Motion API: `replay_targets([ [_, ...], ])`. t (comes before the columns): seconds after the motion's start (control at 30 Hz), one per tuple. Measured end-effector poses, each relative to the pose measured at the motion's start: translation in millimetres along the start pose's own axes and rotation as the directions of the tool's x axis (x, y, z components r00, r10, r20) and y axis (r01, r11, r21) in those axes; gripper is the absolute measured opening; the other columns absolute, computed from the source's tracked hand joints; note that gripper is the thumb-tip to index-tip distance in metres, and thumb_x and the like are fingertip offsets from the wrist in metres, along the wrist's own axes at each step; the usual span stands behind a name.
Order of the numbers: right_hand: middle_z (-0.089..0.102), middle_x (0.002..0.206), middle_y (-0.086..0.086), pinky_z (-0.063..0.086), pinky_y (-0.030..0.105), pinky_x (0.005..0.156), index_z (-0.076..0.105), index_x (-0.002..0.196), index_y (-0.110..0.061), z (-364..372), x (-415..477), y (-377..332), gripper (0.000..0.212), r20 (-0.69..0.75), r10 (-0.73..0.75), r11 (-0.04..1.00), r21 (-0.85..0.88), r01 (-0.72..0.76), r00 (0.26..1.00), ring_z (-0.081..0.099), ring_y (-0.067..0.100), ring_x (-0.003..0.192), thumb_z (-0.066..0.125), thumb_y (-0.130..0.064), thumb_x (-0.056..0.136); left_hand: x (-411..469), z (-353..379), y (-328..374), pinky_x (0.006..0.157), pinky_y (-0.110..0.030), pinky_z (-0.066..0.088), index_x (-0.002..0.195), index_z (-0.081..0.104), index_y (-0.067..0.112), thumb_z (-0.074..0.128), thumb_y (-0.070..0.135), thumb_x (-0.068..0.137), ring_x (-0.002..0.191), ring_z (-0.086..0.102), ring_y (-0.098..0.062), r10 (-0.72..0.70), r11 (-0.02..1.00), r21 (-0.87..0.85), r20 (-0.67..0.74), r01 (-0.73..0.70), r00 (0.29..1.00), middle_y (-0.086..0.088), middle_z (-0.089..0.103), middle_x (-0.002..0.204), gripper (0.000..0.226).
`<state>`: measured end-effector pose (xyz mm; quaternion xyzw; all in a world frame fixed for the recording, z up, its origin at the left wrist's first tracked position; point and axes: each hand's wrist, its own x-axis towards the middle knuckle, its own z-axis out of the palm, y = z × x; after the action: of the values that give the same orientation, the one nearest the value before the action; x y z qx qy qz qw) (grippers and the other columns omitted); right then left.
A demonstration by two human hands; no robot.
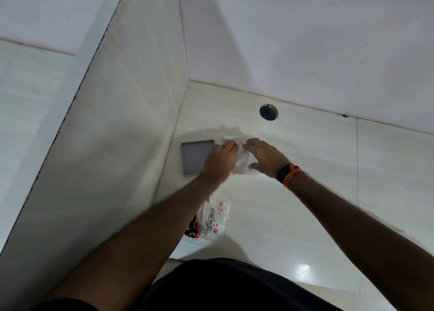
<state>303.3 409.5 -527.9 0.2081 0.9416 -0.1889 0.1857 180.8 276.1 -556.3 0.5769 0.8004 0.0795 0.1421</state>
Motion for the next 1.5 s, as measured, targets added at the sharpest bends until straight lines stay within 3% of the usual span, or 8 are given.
replay_targets([
  [0.23,0.045,0.144,0.015,0.052,0.043,0.093,0.035,0.146,-0.004,10.5,12.3,-8.5,0.077,0.017,0.026,0.983,-0.182,-0.022,1.000,0.054,0.033,0.122,0.075,-0.017,0.081,10.6,25.8,5.5,0.082,-0.039,0.059,0.086,0.075,0.014,0.088,0.018,0.044,0.065,0.070,-0.016,-0.064,0.972,0.221,-0.088,0.082,0.994,-0.002,0.071,0.079,0.044],
  [0.6,0.047,0.143,0.006,0.044,0.048,0.099,0.045,0.143,-0.017,34.6,23.4,-2.5,0.056,-0.036,0.066,0.953,-0.294,-0.074,0.997,0.045,0.024,0.131,0.063,-0.029,0.092,21.1,31.0,22.9,0.102,-0.045,0.045,0.138,0.047,0.005,0.080,0.021,0.075,0.122,0.056,-0.032,-0.145,0.940,0.325,0.092,0.108,0.985,-0.017,0.055,0.132,0.073],
  [0.77,0.054,0.141,0.002,0.032,0.050,0.111,0.054,0.136,-0.016,32.4,5.6,0.4,0.058,-0.200,0.149,0.986,0.108,-0.130,0.968,0.041,0.024,0.136,0.071,-0.028,0.082,-5.6,20.0,-20.2,0.075,-0.039,0.055,0.117,0.064,0.010,0.067,0.008,0.079,0.090,0.065,-0.027,-0.076,0.993,-0.106,-0.243,0.052,0.967,-0.009,0.068,0.107,0.038],
  [0.93,0.069,0.110,0.000,0.045,0.029,0.089,0.068,0.110,-0.015,49.5,-39.8,-17.7,0.021,-0.448,0.622,0.700,0.686,-0.199,0.642,0.059,0.021,0.104,0.066,-0.021,0.090,-56.7,34.1,-55.8,0.076,-0.039,0.057,0.108,0.068,0.011,0.081,0.028,0.074,0.091,0.065,-0.025,-0.268,0.949,-0.193,-0.068,0.251,0.961,-0.009,0.069,0.101,0.040],
  [1.1,0.071,0.092,-0.007,0.052,0.024,0.068,0.069,0.091,-0.020,63.5,-58.3,-43.6,0.008,-0.385,0.639,0.599,0.792,-0.117,0.666,0.065,0.006,0.082,0.064,-0.014,0.090,-60.1,35.3,-62.1,0.062,-0.033,0.049,0.073,0.066,0.014,0.075,-0.002,0.065,0.072,0.060,-0.025,-0.205,0.977,-0.081,-0.095,0.198,0.974,-0.004,0.063,0.073,0.019],
  [1.27,0.073,0.094,-0.001,0.047,0.013,0.071,0.072,0.096,-0.011,44.7,-50.9,-45.2,0.009,-0.333,0.692,0.475,0.878,-0.056,0.641,0.064,0.000,0.084,0.065,-0.013,0.091,-39.2,-22.5,-45.3,0.056,-0.034,0.047,0.085,0.061,0.006,0.049,0.003,0.087,0.062,0.062,-0.032,-0.280,0.958,-0.180,-0.433,0.223,0.857,-0.011,0.063,0.070,0.012],
  [1.37,0.073,0.109,0.004,0.051,0.013,0.082,0.071,0.112,-0.008,23.2,-32.5,-44.6,0.022,-0.297,0.670,0.400,0.917,0.005,0.680,0.066,0.005,0.092,0.064,-0.018,0.094,-29.3,-72.3,-29.6,0.058,-0.032,0.048,0.109,0.056,0.004,0.050,0.010,0.098,0.079,0.071,-0.036,-0.460,0.860,-0.432,-0.427,0.272,0.778,-0.014,0.074,0.092,0.014],
  [1.5,0.073,0.109,0.005,0.060,0.030,0.077,0.070,0.116,-0.011,-2.4,-11.3,-45.4,0.026,-0.209,0.660,0.271,0.962,0.031,0.722,0.071,0.018,0.091,0.062,-0.025,0.095,-5.9,-91.4,-11.3,0.077,-0.036,0.054,0.124,0.050,0.006,0.038,0.014,0.103,0.100,0.062,-0.031,-0.692,0.438,-0.838,-0.083,0.325,0.717,-0.016,0.063,0.119,0.025],
])
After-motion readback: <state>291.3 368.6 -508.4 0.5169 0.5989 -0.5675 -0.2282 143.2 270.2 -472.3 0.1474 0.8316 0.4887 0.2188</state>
